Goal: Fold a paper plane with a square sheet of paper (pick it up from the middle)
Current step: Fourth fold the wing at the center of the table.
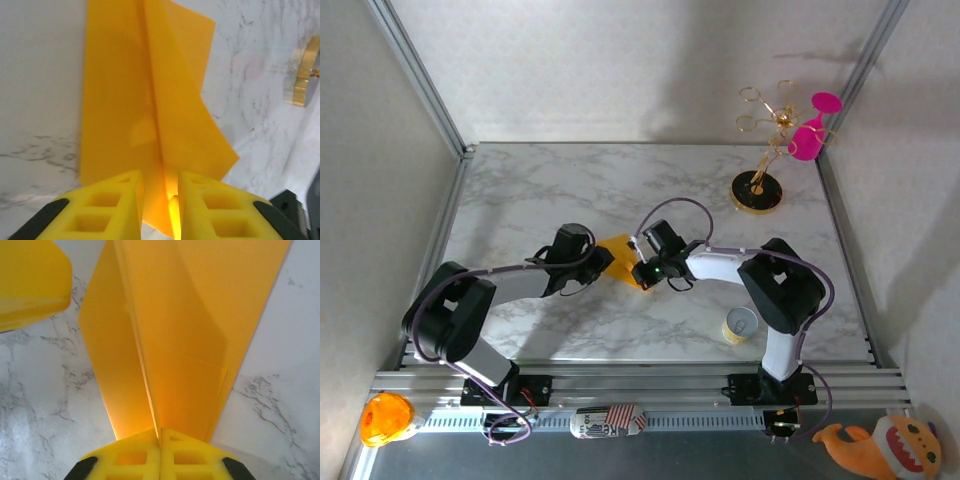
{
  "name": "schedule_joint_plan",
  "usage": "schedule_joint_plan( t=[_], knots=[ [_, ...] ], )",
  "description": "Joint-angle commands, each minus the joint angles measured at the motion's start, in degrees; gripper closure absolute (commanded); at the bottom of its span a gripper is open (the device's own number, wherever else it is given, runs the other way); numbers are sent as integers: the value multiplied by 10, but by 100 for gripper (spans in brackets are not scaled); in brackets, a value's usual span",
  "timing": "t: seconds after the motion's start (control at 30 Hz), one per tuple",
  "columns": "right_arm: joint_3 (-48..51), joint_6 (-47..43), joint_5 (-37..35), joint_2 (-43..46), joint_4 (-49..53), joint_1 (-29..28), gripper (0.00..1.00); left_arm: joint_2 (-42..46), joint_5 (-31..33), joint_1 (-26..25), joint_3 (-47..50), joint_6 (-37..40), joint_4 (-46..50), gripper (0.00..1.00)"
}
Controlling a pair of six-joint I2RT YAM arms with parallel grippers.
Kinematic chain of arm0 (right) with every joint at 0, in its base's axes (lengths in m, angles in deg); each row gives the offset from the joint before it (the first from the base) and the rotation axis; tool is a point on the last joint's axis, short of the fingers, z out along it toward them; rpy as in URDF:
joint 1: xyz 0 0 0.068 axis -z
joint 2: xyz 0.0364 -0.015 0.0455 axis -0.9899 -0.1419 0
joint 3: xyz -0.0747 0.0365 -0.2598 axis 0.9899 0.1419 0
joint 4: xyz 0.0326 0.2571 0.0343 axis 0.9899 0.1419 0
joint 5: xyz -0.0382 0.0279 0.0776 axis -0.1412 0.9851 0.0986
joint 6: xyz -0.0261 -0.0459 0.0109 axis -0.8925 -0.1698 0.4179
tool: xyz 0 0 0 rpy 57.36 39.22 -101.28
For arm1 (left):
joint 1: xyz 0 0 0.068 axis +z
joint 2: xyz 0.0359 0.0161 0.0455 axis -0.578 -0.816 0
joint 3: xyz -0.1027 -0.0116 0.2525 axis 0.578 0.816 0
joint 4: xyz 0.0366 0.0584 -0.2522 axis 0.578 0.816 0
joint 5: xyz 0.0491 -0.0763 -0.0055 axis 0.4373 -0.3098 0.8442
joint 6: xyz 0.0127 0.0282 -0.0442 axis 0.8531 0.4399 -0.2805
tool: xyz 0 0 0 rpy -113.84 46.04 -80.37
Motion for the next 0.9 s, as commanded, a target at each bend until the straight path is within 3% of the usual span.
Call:
schedule_joint_plan(
  t=[0.0, 0.57, 0.87],
  knots=[
    [9, 12, 56, -20, -4, 9, 93, -15, -19, -8, 4, -6, -44, 76],
    [20, 40, 166, -57, -24, 63, 91, -60, -40, -20, -17, 16, -62, 69],
    [32, 60, 222, -66, -42, 86, 92, -66, -50, -20, -22, 28, -91, 77]
  ],
)
